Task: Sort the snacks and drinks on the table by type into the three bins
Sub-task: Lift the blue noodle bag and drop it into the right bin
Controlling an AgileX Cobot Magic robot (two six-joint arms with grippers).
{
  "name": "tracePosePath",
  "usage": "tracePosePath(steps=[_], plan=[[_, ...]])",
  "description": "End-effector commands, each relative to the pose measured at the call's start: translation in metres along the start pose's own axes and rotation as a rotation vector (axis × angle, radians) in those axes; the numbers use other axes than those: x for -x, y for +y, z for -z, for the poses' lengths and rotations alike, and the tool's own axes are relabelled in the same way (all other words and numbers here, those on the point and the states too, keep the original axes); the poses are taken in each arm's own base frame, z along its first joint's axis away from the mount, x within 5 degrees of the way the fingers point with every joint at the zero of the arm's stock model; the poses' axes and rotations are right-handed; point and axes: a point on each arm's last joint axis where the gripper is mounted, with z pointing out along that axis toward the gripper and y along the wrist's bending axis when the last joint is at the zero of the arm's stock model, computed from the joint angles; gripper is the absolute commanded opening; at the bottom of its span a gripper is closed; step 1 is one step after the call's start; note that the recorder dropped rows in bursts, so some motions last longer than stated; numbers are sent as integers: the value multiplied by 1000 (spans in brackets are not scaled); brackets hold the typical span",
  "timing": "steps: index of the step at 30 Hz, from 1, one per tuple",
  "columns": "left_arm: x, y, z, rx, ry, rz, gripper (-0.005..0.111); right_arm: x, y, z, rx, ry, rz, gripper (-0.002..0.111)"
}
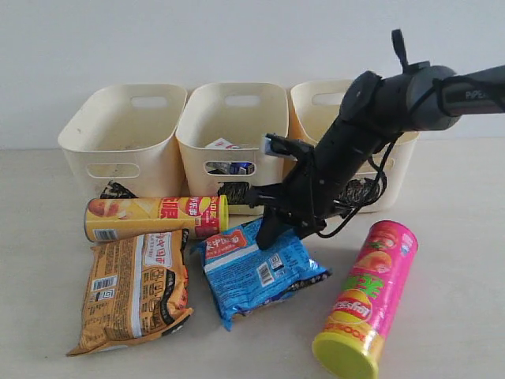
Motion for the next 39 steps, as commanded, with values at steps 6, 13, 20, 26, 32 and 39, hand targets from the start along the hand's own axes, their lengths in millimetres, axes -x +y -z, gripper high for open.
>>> tracePosePath(steps=[6,13,20,26,32,39], plan=[[0,0,0,-4,-6,4,4,0,29,52,-2,-84,85,0],[0,0,0,-4,-6,4,4,-4,40,69,4,-84,134,0],[0,0,0,-4,-6,4,4,-9,59,106,-5,-171,188,0],[0,0,0,-4,-6,4,4,-16,60,156,-37,-297,188,0],[0,0,0,-4,-6,4,4,-25,38,212,-103,-462,116,0],[0,0,0,-4,-6,4,4,-19,6,247,-186,-698,-39,0]])
